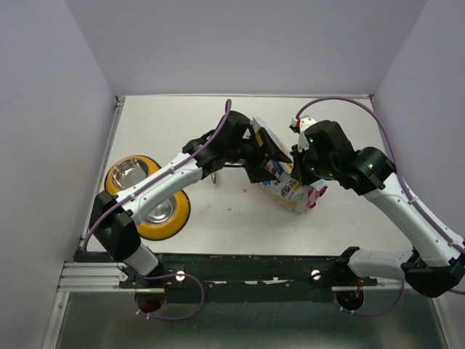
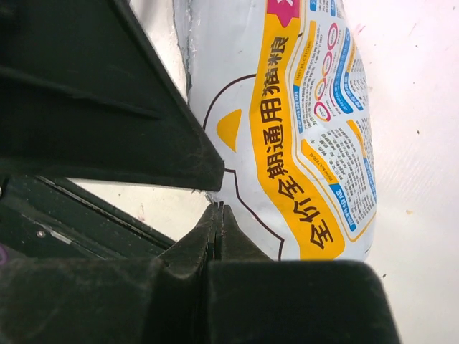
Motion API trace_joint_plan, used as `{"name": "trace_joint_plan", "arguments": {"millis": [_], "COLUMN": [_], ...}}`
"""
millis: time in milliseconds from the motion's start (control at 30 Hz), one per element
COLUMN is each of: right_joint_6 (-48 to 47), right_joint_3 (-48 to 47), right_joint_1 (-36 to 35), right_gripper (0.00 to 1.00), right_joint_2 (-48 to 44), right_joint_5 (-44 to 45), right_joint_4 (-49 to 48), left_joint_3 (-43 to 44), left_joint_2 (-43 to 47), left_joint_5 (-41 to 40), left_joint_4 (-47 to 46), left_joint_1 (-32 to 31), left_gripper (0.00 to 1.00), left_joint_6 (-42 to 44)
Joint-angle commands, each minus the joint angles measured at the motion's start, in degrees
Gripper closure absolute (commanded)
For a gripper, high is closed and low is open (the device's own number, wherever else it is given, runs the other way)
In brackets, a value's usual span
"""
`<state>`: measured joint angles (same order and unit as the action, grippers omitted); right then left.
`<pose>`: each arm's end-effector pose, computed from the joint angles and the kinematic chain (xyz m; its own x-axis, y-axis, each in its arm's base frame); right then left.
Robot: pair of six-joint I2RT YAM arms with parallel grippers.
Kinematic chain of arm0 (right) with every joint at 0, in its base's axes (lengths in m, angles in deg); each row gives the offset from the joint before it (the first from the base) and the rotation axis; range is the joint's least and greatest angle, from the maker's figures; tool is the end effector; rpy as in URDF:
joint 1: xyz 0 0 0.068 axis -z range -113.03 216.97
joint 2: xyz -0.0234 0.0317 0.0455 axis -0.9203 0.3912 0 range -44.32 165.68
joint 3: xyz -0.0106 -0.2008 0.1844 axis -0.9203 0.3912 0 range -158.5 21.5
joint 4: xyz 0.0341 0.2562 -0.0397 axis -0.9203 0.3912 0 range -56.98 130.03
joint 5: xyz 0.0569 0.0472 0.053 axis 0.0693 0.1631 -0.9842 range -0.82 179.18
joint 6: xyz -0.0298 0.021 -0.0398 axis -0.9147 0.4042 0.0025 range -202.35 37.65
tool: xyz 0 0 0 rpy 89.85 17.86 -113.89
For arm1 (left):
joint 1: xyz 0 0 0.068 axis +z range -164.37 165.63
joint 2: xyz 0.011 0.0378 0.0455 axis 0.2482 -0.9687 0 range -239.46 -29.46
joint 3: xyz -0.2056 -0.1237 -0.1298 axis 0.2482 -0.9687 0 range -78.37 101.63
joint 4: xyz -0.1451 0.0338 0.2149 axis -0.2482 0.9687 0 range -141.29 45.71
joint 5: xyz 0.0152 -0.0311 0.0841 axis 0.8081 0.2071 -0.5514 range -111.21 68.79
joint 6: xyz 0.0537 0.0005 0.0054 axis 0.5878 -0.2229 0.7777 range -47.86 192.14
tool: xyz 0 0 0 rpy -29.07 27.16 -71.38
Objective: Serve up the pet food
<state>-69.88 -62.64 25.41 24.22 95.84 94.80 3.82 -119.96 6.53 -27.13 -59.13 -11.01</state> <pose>0.1665 0.1423 0.4039 -0.6564 -0.2954 -0.6942 -0.4681 0.8811 0.0677 0.2458 -0.2671 0.3448 -0.9411 -0.3043 0.1476 -0.2710 0.4174 -0.8674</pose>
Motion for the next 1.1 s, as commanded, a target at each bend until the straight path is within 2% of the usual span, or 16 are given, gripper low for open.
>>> {"name": "trace_joint_plan", "arguments": {"millis": [0, 67, 133, 200, 300, 433, 533, 633, 733, 767, 833, 867, 900, 967, 1067], "right_joint_6": [3.52, 5.97, 9.75, 13.88, 18.63, 21.89, 22.6, 19.1, 11.98, 10.57, 9.07, 8.37, 8.1, 6.79, 5.03], "right_joint_3": [-0.15, -0.06, 0.03, 0.2, 1.16, 2.57, 2.49, 1.17, -0.32, -1.54, -2.6, -2.87, -3.13, -3.57, -4.63], "right_joint_1": [0.16, 0.16, 0.16, 0.16, 0.25, 1.92, 4.2, 4.65, 4.65, 4.73, 4.65, 4.56, 4.65, 4.65, 4.65], "right_gripper": [0.99, 1.0, 0.99, 0.99, 0.99, 0.99, 0.99, 0.99, 0.99, 0.96, 0.77, 0.69, 0.65, 0.61, 0.59], "right_joint_2": [-0.85, -1.38, -2.17, -3.22, -4.11, -4.11, -4.37, -3.94, -0.78, 0.62, 2.39, 2.74, 2.83, 3.36, 4.94], "right_joint_5": [4.42, 3.63, 2.49, 1.61, 0.82, -2.43, -3.67, -4.36, -9.63, -9.56, -10.16, -10.87, -11.14, -10.61, -9.29], "right_joint_4": [-0.43, -0.96, -1.48, -2.19, -3.06, -4.03, -4.56, -5.26, -5.27, -4.39, -5.26, -6.13, -6.93, -7.46, -6.5], "left_joint_3": [-3.17, -6.68, -8.97, -9.33, -8.1, -7.75, -6.79, -5.12, -5.99, -6.43, -6.26, -5.82, -5.03, -3.71, 0.49], "left_joint_2": [6.64, 8.58, 9.29, 9.11, 8.67, 8.41, 7.53, 6.3, 7.43, 8.05, 8.23, 8.15, 7.8, 7.18, 4.9], "left_joint_5": [-2.78, -3.4, -3.31, -3.58, -4.54, -5.16, -5.42, -5.42, -6.74, -7.26, -7.62, -7.53, -7.79, -7.97, -8.15], "left_joint_4": [2.73, -0.33, -2.62, -3.68, -3.33, -3.59, -3.77, -2.2, -1.83, -2.19, -2.28, -2.1, -1.41, -0.61, 2.1], "left_joint_1": [1.33, 1.77, 2.3, 2.39, 2.3, 2.39, 2.21, 2.21, 2.3, 2.56, 3.35, 3.7, 4.23, 5.11, 6.25], "left_gripper": [0.09, 0.09, 0.21, 0.38, 0.48, 0.43, 0.43, 0.5, 0.48, 0.43, 0.3, 0.26, 0.25, 0.25, 0.39], "left_joint_6": [0.63, -0.77, -2.53, -2.89, -2.01, -2.19, -2.28, -1.49, -1.31, -1.13, -0.35, 0.27, 0.8, 1.33, 3.17]}}
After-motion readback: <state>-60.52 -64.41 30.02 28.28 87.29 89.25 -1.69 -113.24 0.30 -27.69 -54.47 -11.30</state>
